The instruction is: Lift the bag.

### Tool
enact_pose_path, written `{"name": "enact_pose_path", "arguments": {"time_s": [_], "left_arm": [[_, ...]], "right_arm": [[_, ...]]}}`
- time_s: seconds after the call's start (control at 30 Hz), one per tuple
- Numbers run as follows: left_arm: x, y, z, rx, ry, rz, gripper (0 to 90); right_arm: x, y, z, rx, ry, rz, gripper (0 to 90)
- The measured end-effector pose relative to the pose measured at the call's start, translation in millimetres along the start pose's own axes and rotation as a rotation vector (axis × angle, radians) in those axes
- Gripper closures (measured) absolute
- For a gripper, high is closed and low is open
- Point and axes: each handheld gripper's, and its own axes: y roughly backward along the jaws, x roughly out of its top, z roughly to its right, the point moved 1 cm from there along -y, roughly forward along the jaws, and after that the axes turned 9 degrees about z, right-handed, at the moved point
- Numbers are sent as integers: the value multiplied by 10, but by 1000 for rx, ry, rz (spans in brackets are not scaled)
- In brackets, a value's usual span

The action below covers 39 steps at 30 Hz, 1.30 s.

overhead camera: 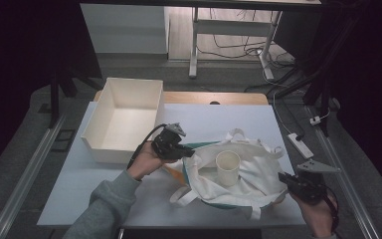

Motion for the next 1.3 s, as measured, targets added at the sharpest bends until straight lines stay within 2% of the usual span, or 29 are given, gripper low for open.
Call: {"name": "enact_pose_path", "arguments": {"time_s": [0.1,0.3,0.43,0.7,0.87,1.1,1.2,1.3], "left_arm": [[30,115,-28,1,9,37,865],[91,435,-109,-2,36,136,867],[116,594,-135,11,40,181,866],[125,702,-182,28,45,216,867],[137,806,-213,26,54,260,868],[214,981,-245,59,45,311,870],[225,1042,-296,54,62,327,870],[221,1048,-347,71,69,324,870]], "right_arm": [[86,58,39,10,-13,46,866],[300,234,133,-2,-22,154,868],[413,275,155,-3,-17,200,867],[580,225,175,-9,6,253,867],[672,307,161,-4,28,285,867],[881,455,64,-3,76,337,868],[974,454,32,3,91,349,869],[1050,395,17,-7,104,352,868]]}}
